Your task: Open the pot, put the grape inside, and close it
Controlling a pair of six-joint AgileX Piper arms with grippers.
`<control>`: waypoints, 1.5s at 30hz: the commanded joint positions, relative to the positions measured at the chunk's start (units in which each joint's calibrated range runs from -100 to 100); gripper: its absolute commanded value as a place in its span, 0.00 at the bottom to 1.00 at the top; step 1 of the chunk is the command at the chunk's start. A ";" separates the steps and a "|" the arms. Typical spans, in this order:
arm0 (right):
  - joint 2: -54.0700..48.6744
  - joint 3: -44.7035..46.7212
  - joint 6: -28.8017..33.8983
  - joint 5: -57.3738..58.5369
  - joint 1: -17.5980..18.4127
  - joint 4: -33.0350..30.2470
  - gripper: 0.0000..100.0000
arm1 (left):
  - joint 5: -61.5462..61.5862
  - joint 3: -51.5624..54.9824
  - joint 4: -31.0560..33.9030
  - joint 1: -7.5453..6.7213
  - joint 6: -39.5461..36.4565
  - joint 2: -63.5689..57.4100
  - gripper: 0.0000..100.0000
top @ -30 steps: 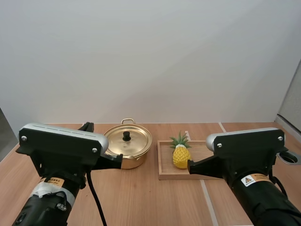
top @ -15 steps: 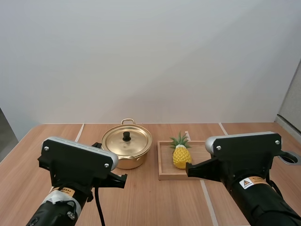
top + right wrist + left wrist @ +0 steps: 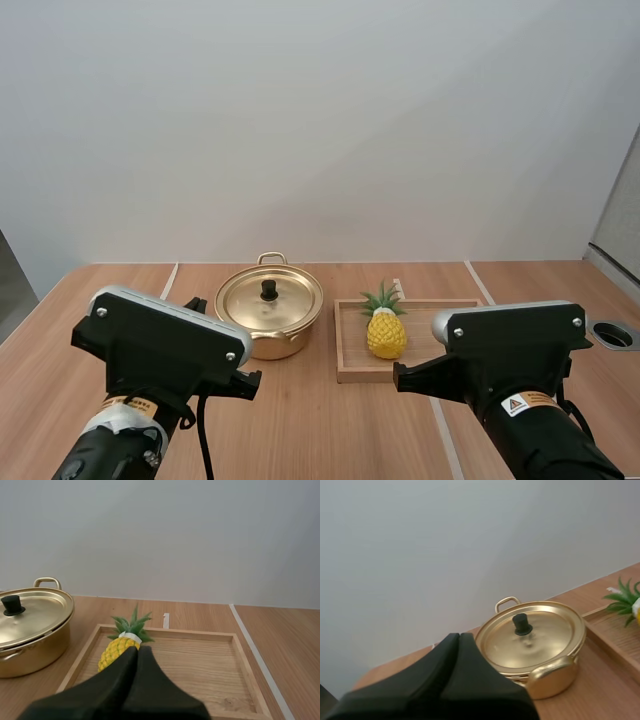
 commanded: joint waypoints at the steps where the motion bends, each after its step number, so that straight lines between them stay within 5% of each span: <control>1: -0.30 1.62 -0.31 -5.44 -0.19 -1.61 0.00 | -5.80 0.07 3.98 -0.23 -0.39 -0.28 0.00; 7: -0.30 1.62 -0.31 -13.10 -0.19 -9.49 0.00 | -11.21 2.16 8.42 -0.23 -0.39 -0.28 0.00; 22: -0.30 1.62 -0.31 -14.59 -0.19 -3.97 0.00 | -10.20 2.43 5.17 -0.23 -0.39 -0.28 0.00; 33: -0.30 1.62 -0.31 6.45 -0.19 -3.97 0.00 | 9.33 2.43 4.88 -0.23 -0.39 -0.28 0.00; 45: -0.30 1.62 -0.31 7.06 -0.19 -2.76 0.00 | 12.06 2.43 4.88 -0.23 -0.39 -0.28 0.00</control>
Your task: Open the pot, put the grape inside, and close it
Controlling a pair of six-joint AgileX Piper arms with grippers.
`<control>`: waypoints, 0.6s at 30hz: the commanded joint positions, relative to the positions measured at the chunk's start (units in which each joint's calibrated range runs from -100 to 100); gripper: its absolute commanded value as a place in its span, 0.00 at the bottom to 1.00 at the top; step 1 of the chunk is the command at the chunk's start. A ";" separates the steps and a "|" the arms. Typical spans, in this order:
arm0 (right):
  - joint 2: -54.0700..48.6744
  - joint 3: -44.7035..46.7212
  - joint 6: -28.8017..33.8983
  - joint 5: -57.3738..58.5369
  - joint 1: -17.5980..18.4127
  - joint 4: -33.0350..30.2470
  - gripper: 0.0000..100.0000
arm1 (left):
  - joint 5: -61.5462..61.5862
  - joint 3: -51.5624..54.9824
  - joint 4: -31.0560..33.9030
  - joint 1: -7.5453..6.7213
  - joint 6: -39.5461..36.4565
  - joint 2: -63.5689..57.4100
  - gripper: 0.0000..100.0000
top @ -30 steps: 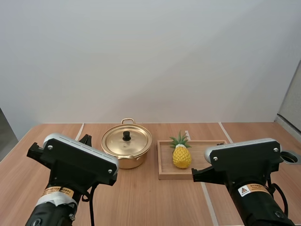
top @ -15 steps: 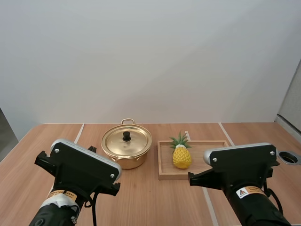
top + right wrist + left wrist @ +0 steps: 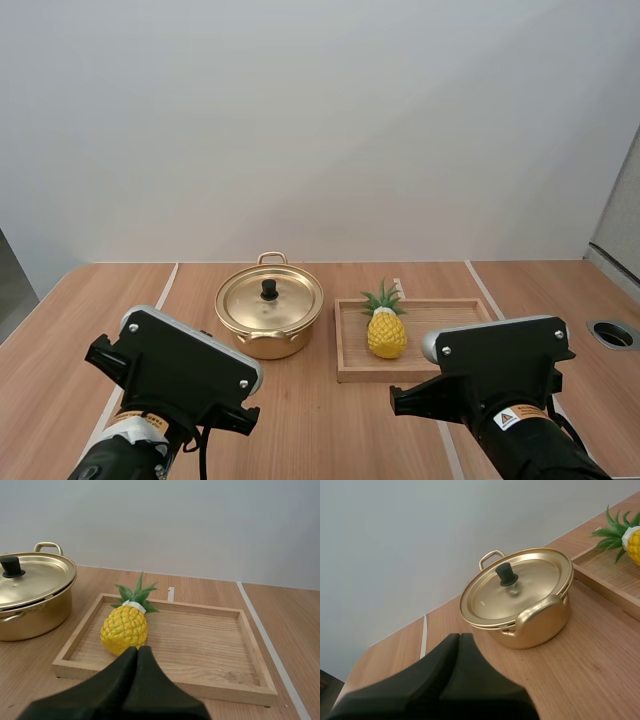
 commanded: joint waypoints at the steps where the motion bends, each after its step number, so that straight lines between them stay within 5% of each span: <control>1: -0.30 0.00 -0.23 0.54 -0.19 0.15 0.00 | -0.30 0.04 -1.09 -0.23 -0.39 -0.28 0.00; 18: -0.30 0.00 -0.23 0.54 -0.19 0.15 0.00 | 0.12 0.04 -0.73 -0.23 -0.39 -0.28 0.00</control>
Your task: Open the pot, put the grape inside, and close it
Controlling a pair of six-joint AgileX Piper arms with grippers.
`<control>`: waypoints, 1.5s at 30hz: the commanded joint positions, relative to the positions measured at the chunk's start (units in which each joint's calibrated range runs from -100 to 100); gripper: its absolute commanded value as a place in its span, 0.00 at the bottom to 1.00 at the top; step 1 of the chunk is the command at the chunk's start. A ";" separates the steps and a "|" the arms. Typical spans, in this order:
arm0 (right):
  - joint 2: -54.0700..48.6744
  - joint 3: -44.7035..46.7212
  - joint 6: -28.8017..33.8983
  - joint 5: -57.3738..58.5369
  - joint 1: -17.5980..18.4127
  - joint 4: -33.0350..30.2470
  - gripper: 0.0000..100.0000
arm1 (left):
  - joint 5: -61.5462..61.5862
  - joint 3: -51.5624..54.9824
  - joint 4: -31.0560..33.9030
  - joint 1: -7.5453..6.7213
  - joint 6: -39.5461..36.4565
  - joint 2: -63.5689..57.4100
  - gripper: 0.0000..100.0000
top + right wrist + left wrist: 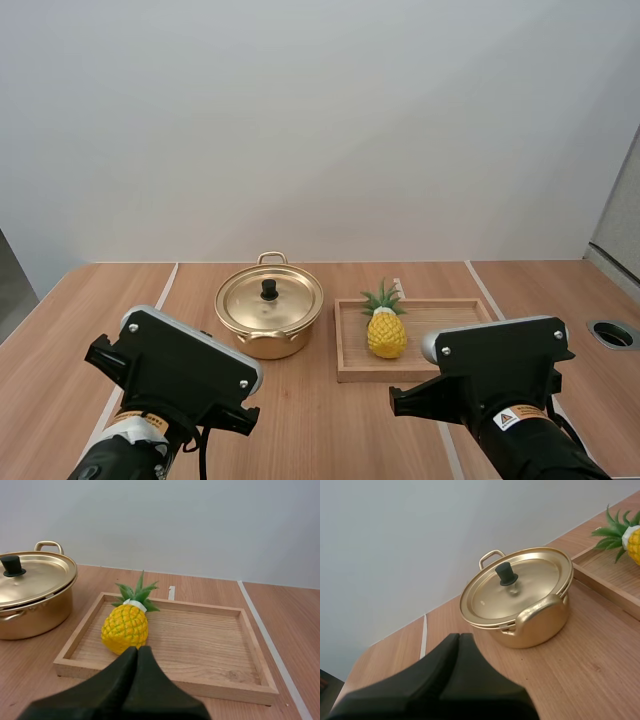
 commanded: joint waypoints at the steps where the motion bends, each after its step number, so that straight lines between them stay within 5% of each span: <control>1: -0.30 0.00 -0.23 0.10 -0.19 0.15 0.00 | 0.12 0.04 -0.73 -0.23 -0.39 -0.28 0.00; 7: -0.30 0.00 -0.23 0.10 -0.19 0.15 0.00 | 0.12 0.04 -0.08 -0.23 -15.15 -0.28 0.00; 13: -0.30 0.00 -0.23 0.10 -0.19 0.15 0.00 | -0.99 0.04 11.13 -0.23 -27.37 -0.28 0.00; 45: -0.30 0.00 1.79 1.83 -0.19 4.46 0.00 | -2.69 0.04 11.55 -0.23 -27.63 -0.28 0.00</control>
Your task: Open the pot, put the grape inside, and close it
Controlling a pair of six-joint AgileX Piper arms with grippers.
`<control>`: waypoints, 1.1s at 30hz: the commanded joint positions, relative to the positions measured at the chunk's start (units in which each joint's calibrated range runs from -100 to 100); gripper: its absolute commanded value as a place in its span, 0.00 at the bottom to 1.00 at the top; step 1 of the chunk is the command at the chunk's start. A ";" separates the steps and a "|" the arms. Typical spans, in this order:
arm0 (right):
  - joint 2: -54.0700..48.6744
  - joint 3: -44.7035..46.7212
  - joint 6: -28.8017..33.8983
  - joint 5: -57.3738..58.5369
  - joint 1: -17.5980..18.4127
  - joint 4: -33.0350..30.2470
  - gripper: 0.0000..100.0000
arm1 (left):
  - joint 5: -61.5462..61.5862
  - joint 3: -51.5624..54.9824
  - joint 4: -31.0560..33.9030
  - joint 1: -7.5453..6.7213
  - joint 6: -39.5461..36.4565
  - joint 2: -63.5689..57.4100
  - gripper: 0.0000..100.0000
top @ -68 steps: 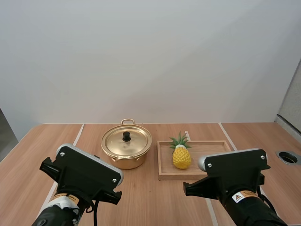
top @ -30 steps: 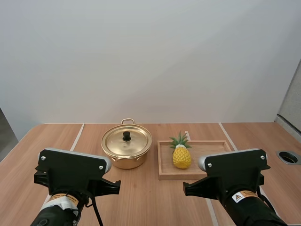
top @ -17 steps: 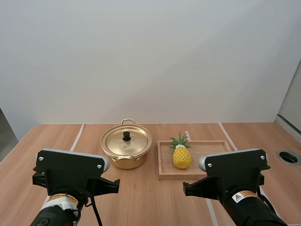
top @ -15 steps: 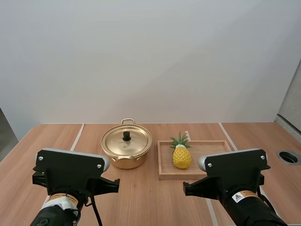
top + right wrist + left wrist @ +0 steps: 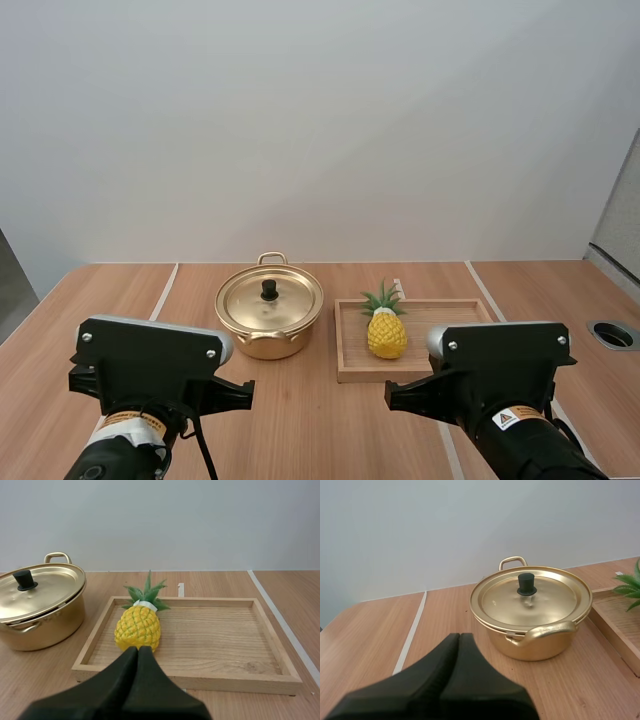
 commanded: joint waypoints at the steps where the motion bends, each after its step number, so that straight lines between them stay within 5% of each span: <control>1: -0.30 0.00 -0.62 -0.18 -0.19 -1.67 0.00 | -2.12 0.04 0.42 -0.23 -0.64 -0.28 0.00; 5: -0.30 0.00 -0.93 -2.02 -0.19 -7.21 0.00 | -2.12 0.04 0.42 -0.23 -0.64 -0.28 0.00; 25: -0.30 0.00 -1.63 -1.48 -0.19 -4.14 0.00 | -2.12 0.04 0.42 -0.23 -0.64 -0.28 0.00; 33: -0.30 0.00 3.36 -2.74 0.22 -8.79 0.00 | -2.12 0.04 0.42 -0.23 -0.64 -0.28 0.00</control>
